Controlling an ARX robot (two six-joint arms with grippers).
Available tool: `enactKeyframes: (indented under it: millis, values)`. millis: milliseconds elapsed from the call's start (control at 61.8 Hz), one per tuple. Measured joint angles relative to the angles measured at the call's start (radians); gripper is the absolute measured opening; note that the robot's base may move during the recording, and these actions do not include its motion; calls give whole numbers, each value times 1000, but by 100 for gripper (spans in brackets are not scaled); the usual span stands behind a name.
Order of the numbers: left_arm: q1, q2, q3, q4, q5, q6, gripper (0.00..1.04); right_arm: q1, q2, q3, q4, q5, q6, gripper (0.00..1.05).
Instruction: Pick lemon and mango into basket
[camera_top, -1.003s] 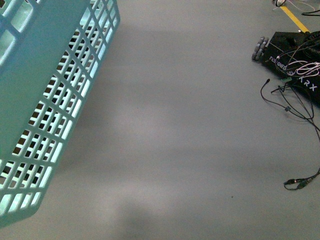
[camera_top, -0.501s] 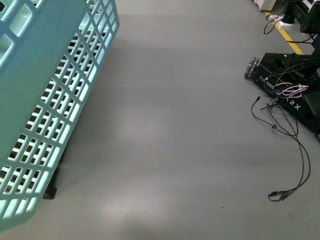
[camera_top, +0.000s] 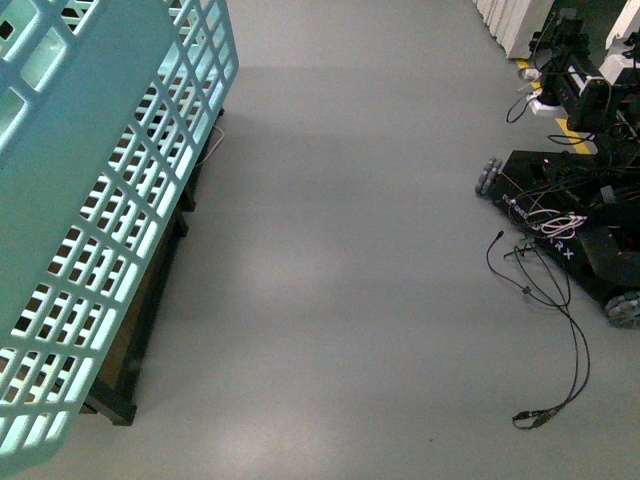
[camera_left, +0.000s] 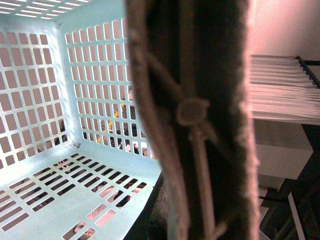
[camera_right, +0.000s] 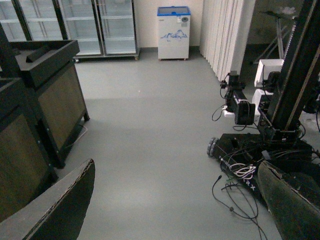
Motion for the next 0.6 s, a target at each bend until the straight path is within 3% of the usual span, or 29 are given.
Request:
enactKeyframes:
  millis: [599]
  values:
    - [0, -1, 2, 0, 0, -1, 5, 0, 0, 0, 0, 1, 0, 96]
